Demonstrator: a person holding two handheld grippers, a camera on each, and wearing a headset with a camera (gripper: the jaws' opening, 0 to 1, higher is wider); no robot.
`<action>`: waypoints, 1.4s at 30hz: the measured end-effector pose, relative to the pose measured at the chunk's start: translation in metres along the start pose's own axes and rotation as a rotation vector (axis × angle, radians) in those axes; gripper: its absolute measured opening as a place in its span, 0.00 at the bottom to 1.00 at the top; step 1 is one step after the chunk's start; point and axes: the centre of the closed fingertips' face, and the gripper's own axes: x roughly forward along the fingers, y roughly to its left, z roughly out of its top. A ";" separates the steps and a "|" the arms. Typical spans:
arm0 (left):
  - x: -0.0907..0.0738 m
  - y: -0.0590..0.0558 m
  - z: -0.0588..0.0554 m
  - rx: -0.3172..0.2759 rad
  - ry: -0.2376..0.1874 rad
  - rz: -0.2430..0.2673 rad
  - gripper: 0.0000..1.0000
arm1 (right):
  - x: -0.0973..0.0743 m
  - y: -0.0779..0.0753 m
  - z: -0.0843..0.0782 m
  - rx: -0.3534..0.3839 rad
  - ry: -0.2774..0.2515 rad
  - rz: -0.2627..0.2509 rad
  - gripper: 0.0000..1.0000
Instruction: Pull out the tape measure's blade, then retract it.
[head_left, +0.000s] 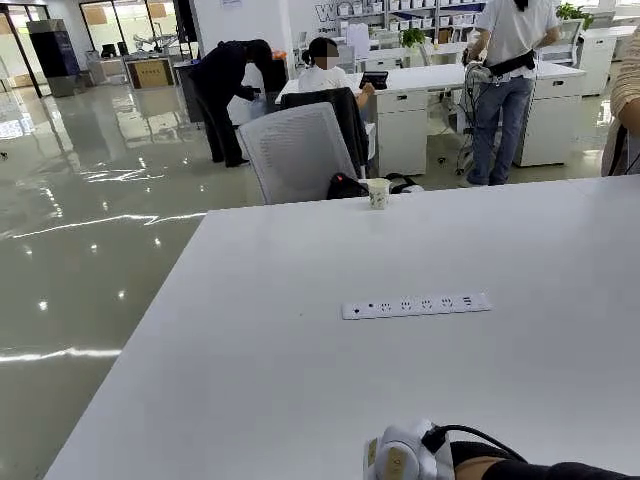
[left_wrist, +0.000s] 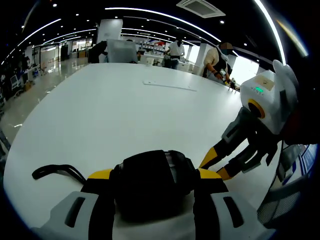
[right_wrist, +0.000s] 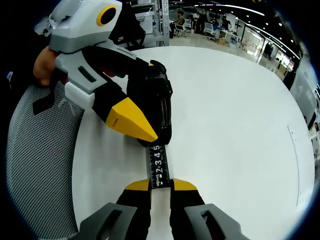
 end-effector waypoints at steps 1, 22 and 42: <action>0.000 0.000 0.000 0.000 0.000 0.000 0.58 | 0.000 0.000 0.000 0.003 -0.001 0.000 0.10; 0.000 0.000 0.002 -0.010 0.004 -0.008 0.58 | 0.003 0.000 0.009 0.024 -0.028 0.003 0.10; -0.001 0.000 0.002 -0.013 0.004 -0.010 0.58 | 0.008 0.001 0.019 0.013 -0.080 0.002 0.11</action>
